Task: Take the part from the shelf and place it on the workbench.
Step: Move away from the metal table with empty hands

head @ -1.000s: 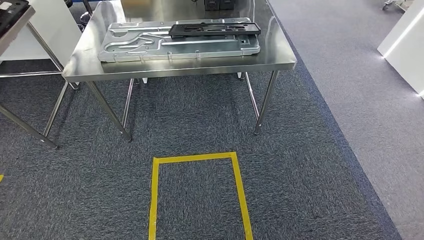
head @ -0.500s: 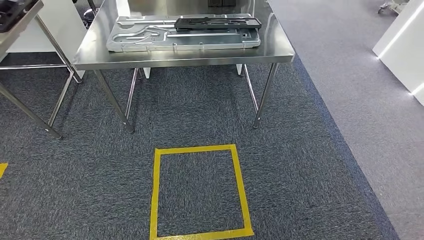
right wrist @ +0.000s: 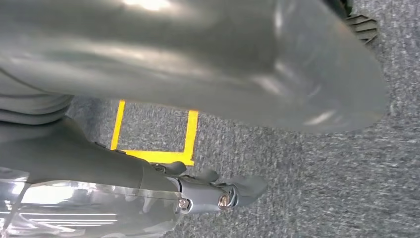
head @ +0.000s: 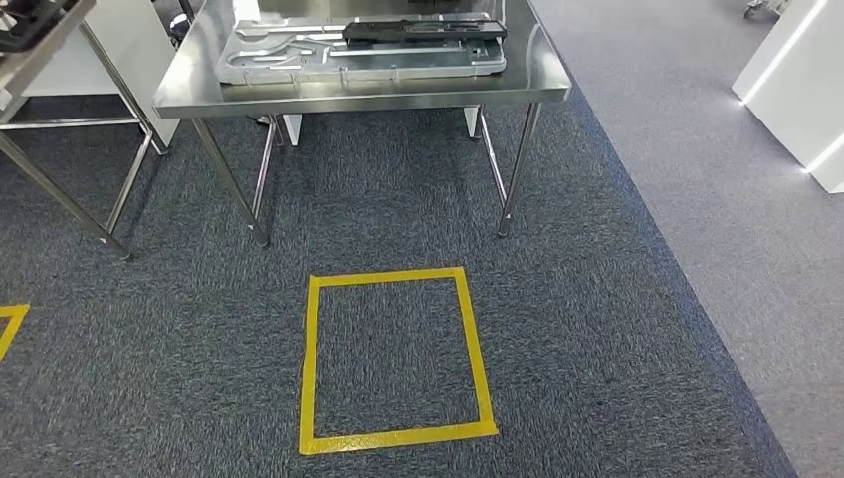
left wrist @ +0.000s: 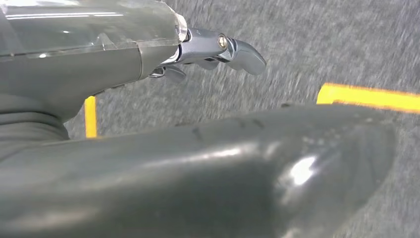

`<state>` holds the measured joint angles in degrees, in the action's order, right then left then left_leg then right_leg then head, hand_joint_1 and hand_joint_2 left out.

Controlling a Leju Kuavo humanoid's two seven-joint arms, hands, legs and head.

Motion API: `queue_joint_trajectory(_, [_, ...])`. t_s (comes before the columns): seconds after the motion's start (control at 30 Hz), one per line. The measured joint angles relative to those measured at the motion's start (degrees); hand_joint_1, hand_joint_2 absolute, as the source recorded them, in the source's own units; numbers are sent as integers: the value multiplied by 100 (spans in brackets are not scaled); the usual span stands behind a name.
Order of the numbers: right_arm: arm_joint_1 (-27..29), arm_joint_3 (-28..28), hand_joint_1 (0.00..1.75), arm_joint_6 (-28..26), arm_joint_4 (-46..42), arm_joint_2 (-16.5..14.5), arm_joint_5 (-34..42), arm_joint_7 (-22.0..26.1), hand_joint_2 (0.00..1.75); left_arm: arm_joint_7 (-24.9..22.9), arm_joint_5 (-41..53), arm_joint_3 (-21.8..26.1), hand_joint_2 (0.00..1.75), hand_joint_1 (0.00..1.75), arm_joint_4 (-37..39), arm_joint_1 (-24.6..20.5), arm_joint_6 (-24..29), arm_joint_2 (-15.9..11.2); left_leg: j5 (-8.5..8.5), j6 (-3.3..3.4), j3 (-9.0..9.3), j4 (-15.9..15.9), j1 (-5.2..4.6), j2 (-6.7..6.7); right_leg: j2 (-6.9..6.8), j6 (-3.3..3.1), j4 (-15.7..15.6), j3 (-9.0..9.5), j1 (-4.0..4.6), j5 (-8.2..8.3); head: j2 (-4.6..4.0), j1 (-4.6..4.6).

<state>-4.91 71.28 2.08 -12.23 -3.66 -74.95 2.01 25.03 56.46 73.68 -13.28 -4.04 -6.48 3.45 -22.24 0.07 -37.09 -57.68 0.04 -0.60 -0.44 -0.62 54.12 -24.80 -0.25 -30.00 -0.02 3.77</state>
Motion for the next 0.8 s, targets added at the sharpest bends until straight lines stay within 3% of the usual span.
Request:
queue_joint_trajectory(0.07, [-7, -9, 0, 22, 3, 1, -9, -2, 0, -10, 1, 0, 0, 0, 4, 7, 3, 2, -557, -58, -156, -470, 26, 17, -30, -72, -13, -177, -17, 165, 0, 1])
queue_joint_trajectory(0.1, [-6, -16, 0, 34, 3, 1, -14, 2, 0, -12, 2, 0, 0, 0, 6, 8, 4, 3, -872, -83, -242, -848, 38, 18, -32, -87, -7, -280, -13, 245, 0, 1])
queue_joint_trajectory(0.13, [-3, -23, 0, 45, 3, 2, -19, 7, 0, -13, 3, 0, 0, 0, 8, 8, 7, 4, -1083, -106, -303, -1232, 51, 17, -36, -86, 4, -388, -7, 324, 0, 1])
queue_joint_trajectory(0.17, [-1, -34, 0, 51, 3, 2, -25, 14, 0, -12, 4, 0, 0, 0, 8, 8, 11, 4, -1140, -123, -310, -1536, 59, 17, -39, -81, 26, -510, -4, 405, 0, 1])
queue_joint_trajectory(0.2, [-1, -46, 0, 56, 3, 3, -33, 21, 0, -11, 4, 0, 0, 0, 8, 5, 15, 4, -1045, -133, -234, -1680, 63, 17, -40, -71, 60, -639, -4, 480, 0, 1])
queue_joint_trajectory(0.23, [-2, -58, 0, 58, 3, 3, -39, 25, 0, -10, 2, 0, 0, 0, 8, 2, 20, 4, -868, -136, -74, -1645, 65, 17, -40, -57, 104, -767, -6, 546, 0, 1])
queue_joint_trajectory(0.27, [-5, -70, 0, 58, 3, 3, -43, 26, 0, -10, 1, 0, 0, 0, 8, -7, 25, 4, -708, -128, 212, -1383, 66, 18, -40, -36, 159, -892, -9, 607, 0, 1])
queue_joint_trajectory(0.3, [-10, -80, 0, 59, 3, 2, -44, 26, 0, -9, -1, -2, 0, 0, 8, -21, 30, 3, -671, -112, 599, -954, 62, 20, -37, -11, 218, -992, -7, 658, 0, 2])
queue_joint_trajectory(0.37, [-18, -96, 0, 58, 3, 1, -44, 27, 0, -4, 3, -7, 0, 0, 8, -57, 41, 2, -874, -53, 1282, -25, 44, 25, -42, 51, 317, -1122, 8, 758, 0, 1])
queue_joint_trajectory(0.4, [-20, -100, 0, 58, 3, 1, -44, 28, 0, 0, 7, -11, 0, 0, 8, -69, 44, 2, -976, -16, 1442, 231, 30, 26, -47, 85, 337, -1151, 13, 812, 0, 0])
queue_joint_trajectory(0.47, [-10, -101, 0, 58, 3, 2, -44, 28, 0, 4, 10, -22, 0, 0, 9, -64, 47, 3, -944, 75, 1400, 316, 16, 13, -45, 161, 337, -1196, -1, 901, 0, -1])
queue_joint_trajectory(0.5, [-6, -101, 0, 58, 3, 6, -44, 28, 0, 3, 10, -29, 0, 0, 10, -56, 47, 4, -879, 127, 1340, 314, 15, -3, -32, 194, 390, -1236, -15, 811, 0, -1])
queue_joint_trajectory(0.53, [2, -101, 0, 57, 4, 8, -44, 28, 0, 1, 9, -36, 0, 0, 11, -50, 47, 6, -801, 175, 1264, 315, 15, -19, -16, 222, 538, -1297, -28, 596, 0, -1])
queue_joint_trajectory(0.57, [7, -101, 0, 58, 4, 11, -44, 28, 0, 0, 9, -42, 0, 0, 13, -50, 48, 8, -723, 211, 1178, 313, 14, -30, 0, 243, 796, -1374, -41, 279, 0, -2])
queue_joint_trajectory(0.6, [11, -102, 0, 58, 6, 13, -44, 28, 0, -1, 9, -46, 0, 0, 14, -50, 49, 9, -654, 235, 1079, 311, 5, -35, 8, 258, 1147, -1462, -46, -56, 0, -2])
queue_joint_trajectory(0.63, [14, -102, 0, 60, 8, 12, -45, 28, 0, -1, 10, -50, 0, 0, 14, -48, 52, 9, -583, 242, 976, 306, -5, -32, 13, 272, 1530, -1533, -47, -285, 0, -2])
queue_joint_trajectory(0.67, [14, -103, 0, 61, 9, 12, -45, 27, 0, -1, 11, -51, 0, 0, 14, -45, 57, 9, -515, 241, 865, 295, -16, -31, 16, 281, 1861, -1570, -48, -335, 0, -2])
queue_joint_trajectory(0.7, [12, -105, 0, 60, 10, 12, -46, 24, 0, -1, 12, -52, 0, 0, 14, -44, 62, 8, -454, 236, 762, 282, -26, -30, 17, 281, 2075, -1558, -48, -238, 0, -1])
queue_joint_trajectory(0.73, [12, -106, 0, 60, 10, 12, -46, 19, 0, -2, 14, -54, 0, 0, 14, -43, 70, 8, -387, 227, 656, 261, -36, -32, 17, 265, 2103, -1452, -46, -26, 0, -1])
queue_joint_trajectory(0.77, [11, -107, 0, 60, 10, 12, -45, 13, 0, -4, 17, -55, 0, 0, 14, -44, 77, 8, -328, 217, 561, 240, -44, -32, 19, 232, 1916, -1237, -36, 175, 0, -1])
queue_joint_trajectory(0.8, [8, -108, 0, 58, 9, 15, -39, 8, 0, -8, 24, -58, 0, 0, 15, -45, 85, 11, -277, 204, 492, 219, -50, -32, 19, 183, 1529, -908, -20, 244, 0, -1])
